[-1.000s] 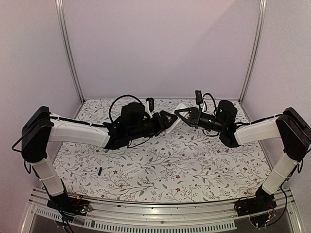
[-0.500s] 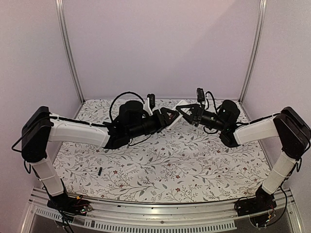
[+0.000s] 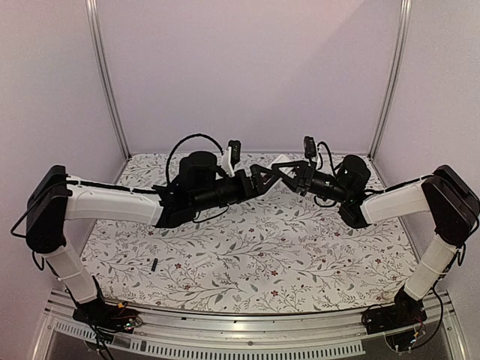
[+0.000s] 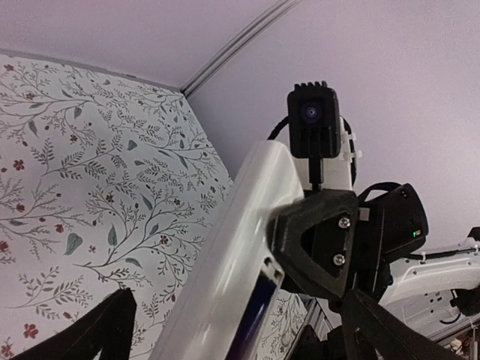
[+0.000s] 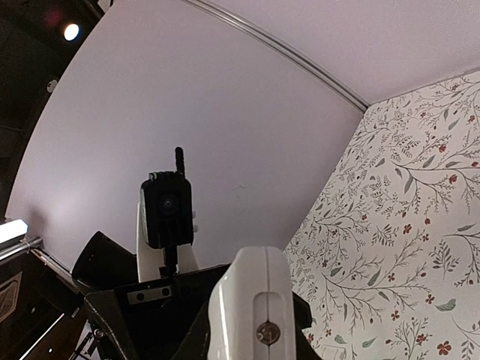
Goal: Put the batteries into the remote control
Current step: Load the battery into the battery compartment, then press the battery in the battery compartment.
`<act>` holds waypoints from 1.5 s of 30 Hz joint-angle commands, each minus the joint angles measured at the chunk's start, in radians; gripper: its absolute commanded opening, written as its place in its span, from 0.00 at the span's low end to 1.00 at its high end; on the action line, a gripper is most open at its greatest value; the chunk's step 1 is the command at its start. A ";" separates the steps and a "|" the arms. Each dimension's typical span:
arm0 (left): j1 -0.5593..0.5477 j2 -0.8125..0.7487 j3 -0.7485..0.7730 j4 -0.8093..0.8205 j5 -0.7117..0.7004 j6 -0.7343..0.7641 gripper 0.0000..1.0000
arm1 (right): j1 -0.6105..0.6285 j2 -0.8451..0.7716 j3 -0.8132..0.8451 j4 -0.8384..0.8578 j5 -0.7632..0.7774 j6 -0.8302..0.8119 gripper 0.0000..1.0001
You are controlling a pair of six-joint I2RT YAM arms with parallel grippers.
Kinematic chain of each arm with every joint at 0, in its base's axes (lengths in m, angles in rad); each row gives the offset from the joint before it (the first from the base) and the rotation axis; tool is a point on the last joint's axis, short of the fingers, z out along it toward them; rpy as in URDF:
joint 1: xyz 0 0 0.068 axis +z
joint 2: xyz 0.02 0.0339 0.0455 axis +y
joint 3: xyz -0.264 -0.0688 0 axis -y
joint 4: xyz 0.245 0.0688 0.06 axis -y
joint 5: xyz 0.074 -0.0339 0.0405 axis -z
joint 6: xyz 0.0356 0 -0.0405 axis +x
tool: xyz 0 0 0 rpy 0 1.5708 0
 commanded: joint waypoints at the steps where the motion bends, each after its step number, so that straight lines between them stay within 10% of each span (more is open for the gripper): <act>1: 0.001 -0.069 -0.005 -0.020 0.030 0.118 0.99 | -0.004 0.005 -0.003 -0.032 0.018 -0.028 0.01; 14: -0.014 -0.161 0.101 -0.455 -0.241 0.464 0.86 | -0.003 -0.010 0.003 -0.105 0.017 -0.062 0.01; 27: -0.202 -0.154 0.024 -0.334 -0.367 1.151 0.77 | 0.021 -0.080 0.040 -0.464 0.139 -0.125 0.00; 45: -0.250 0.027 0.107 -0.287 -0.486 1.292 0.69 | 0.066 -0.188 0.069 -0.676 0.242 -0.125 0.00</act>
